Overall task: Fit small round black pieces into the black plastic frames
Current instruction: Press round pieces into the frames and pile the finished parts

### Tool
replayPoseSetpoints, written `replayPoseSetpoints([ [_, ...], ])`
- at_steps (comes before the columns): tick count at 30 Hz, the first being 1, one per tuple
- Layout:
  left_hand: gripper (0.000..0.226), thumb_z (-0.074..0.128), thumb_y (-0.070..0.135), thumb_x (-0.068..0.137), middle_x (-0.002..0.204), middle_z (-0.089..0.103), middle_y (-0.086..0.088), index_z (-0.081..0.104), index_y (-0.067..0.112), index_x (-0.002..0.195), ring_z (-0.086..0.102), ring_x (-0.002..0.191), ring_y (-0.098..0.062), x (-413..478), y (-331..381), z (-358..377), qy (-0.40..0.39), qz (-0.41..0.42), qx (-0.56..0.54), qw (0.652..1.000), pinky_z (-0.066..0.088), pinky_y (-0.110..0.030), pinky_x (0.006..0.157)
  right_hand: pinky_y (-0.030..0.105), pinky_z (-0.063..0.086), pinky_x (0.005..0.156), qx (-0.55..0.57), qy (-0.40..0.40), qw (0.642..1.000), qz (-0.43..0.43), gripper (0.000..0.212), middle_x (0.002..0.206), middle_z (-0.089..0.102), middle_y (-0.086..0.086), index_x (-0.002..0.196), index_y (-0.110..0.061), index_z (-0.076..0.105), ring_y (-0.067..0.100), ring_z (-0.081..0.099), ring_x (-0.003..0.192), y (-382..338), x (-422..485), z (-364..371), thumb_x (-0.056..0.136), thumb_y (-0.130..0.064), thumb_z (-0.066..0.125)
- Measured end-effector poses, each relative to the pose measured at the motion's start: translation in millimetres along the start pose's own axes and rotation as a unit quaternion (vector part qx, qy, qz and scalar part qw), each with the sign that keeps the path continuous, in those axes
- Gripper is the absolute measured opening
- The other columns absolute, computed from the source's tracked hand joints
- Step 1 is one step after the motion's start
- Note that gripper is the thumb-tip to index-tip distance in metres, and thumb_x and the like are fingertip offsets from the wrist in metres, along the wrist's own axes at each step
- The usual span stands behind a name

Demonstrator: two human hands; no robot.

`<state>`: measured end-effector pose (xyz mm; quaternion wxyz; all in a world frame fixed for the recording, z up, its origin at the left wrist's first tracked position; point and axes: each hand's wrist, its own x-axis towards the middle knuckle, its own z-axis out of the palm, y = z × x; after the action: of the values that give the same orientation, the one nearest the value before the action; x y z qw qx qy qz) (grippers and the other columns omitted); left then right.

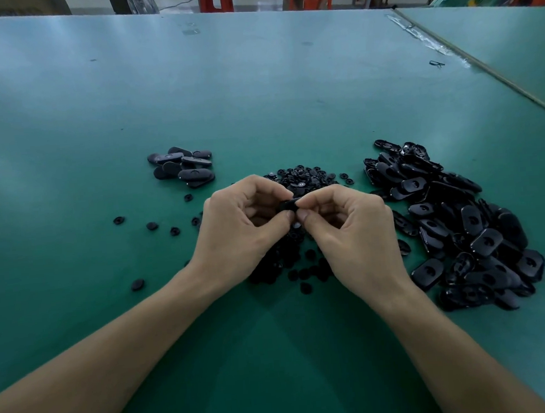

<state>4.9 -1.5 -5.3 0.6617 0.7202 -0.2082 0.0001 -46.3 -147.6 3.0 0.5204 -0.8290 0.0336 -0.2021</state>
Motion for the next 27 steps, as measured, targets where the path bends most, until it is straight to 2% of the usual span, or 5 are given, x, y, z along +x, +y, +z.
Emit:
replayPoseSetpoints([
  [5,0.023,0.075,0.007,0.074,0.081,0.076,0.006,0.070,0.025,0.087,0.073,0.074,-0.008,-1.0,0.4,1.1,0.020,0.003,-0.003,1.000,0.056,-0.018,0.072,0.014,0.051,0.063,-0.001,0.025,1.000,0.006,0.013,0.069,0.070,-0.011,0.082,-0.021,0.072,0.004,0.067,0.066,0.3,0.7,0.5,0.085,-0.009,0.074],
  [16,0.032,0.077,-0.007,0.080,0.084,0.078,0.004,0.074,0.023,0.088,0.075,0.077,-0.010,-0.1,3.6,-0.8,0.019,0.009,0.021,1.000,0.057,-0.019,0.074,0.022,0.056,0.068,0.012,0.005,1.000,0.003,0.014,0.073,0.072,-0.009,0.084,-0.021,0.072,0.008,0.069,0.071,-0.2,1.9,0.7,0.087,-0.007,0.074],
  [20,0.034,0.078,-0.006,0.080,0.085,0.078,0.006,0.073,0.026,0.091,0.074,0.078,-0.006,-2.2,5.1,1.0,0.020,0.018,0.029,0.999,0.056,-0.016,0.075,0.019,0.055,0.065,-0.006,0.025,1.000,-0.012,0.015,0.071,0.071,-0.010,0.082,-0.022,0.072,0.007,0.068,0.068,-1.5,1.6,-0.1,0.086,-0.007,0.074],
  [24,0.035,0.079,-0.003,0.080,0.083,0.078,0.006,0.072,0.028,0.094,0.074,0.076,-0.008,-2.2,4.9,0.0,0.029,-0.005,0.009,1.000,0.057,-0.016,0.071,0.015,0.052,0.063,-0.003,0.045,0.999,-0.002,0.014,0.070,0.070,-0.010,0.082,-0.022,0.071,0.006,0.067,0.067,-0.4,1.6,1.5,0.086,-0.009,0.073],
  [27,0.029,0.079,-0.002,0.081,0.082,0.078,0.002,0.073,0.024,0.091,0.076,0.072,-0.014,-1.3,4.5,-1.4,0.040,-0.026,-0.013,0.999,0.055,-0.015,0.061,0.014,0.049,0.061,0.005,0.060,0.998,0.008,0.014,0.070,0.069,-0.011,0.081,-0.024,0.069,0.004,0.064,0.065,1.3,1.8,2.7,0.086,-0.011,0.072],
])
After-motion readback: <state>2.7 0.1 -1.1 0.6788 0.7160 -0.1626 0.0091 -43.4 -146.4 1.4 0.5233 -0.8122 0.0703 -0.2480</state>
